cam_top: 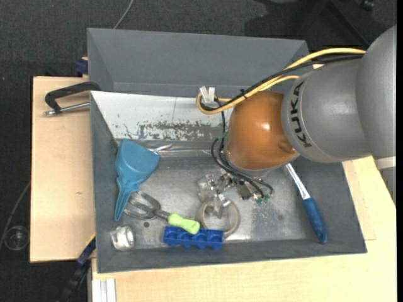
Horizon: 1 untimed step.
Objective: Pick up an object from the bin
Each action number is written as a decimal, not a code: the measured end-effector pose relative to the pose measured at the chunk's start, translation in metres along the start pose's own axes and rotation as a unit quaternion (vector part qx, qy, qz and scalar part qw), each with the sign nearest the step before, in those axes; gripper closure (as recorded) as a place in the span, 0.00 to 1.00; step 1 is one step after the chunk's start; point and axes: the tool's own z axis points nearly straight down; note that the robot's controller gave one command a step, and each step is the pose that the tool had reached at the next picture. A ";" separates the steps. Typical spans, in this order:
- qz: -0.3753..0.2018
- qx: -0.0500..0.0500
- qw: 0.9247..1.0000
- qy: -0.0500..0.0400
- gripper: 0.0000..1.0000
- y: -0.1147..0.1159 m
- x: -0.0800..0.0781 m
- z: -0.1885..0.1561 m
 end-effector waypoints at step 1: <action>0.000 0.000 1.000 0.000 1.00 0.000 0.001 -0.002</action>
Offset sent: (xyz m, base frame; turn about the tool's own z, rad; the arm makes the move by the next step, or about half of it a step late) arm 0.0000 0.0000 0.0110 0.0000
